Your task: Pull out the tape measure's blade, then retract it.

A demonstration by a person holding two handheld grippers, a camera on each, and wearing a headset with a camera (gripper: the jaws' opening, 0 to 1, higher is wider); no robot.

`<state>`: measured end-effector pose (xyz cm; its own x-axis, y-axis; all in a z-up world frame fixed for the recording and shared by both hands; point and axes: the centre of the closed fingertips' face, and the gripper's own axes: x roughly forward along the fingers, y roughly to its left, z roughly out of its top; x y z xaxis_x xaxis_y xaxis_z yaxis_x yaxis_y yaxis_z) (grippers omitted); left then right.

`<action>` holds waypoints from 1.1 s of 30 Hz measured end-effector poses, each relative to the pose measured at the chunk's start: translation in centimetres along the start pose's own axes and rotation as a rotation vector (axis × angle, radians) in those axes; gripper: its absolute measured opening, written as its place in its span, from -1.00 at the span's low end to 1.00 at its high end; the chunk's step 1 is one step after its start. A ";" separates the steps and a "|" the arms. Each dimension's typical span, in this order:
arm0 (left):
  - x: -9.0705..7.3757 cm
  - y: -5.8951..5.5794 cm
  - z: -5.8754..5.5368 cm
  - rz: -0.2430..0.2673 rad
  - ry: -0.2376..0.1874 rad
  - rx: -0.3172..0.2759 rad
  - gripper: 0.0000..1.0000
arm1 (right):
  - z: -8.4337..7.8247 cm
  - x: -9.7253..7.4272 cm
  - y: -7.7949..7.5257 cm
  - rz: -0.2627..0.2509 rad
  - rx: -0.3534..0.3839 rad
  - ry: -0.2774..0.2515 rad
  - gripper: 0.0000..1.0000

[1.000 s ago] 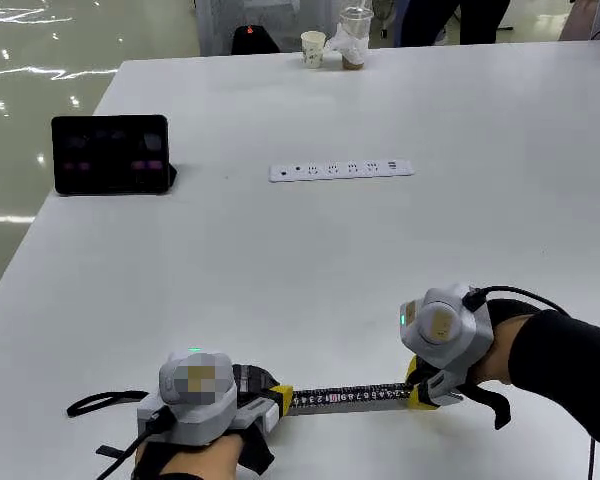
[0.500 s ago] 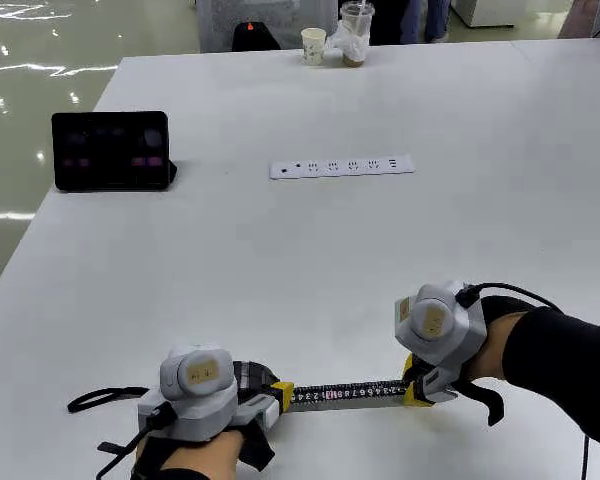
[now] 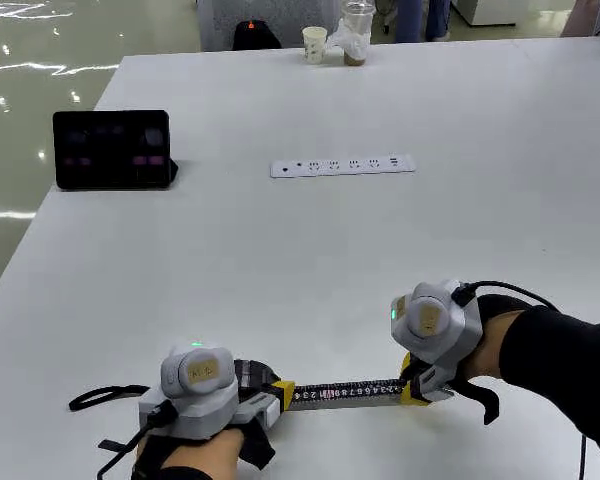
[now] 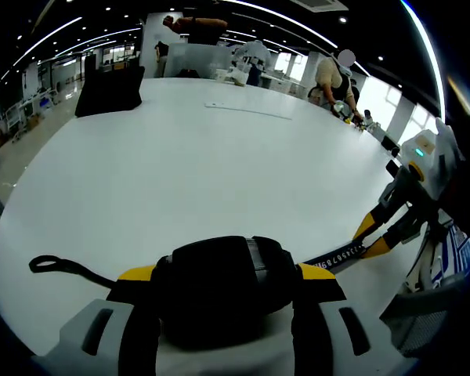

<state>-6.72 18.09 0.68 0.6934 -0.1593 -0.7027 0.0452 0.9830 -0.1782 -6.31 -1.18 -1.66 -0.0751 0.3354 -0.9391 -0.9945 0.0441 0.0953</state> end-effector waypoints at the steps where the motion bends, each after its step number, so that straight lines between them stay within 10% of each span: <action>1: 0.0 0.0 0.0 0.000 0.000 0.000 0.27 | 0.0 0.0 0.0 0.000 0.000 0.000 -0.77; 33: 0.0 0.0 0.0 -0.003 0.001 0.002 0.27 | 1.0 0.4 0.2 0.007 0.012 -0.004 -0.77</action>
<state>-6.70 18.09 0.67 0.6926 -0.1620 -0.7029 0.0484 0.9827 -0.1788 -6.48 -0.11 -1.72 -0.0821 0.3391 -0.9372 -0.9930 0.0528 0.1061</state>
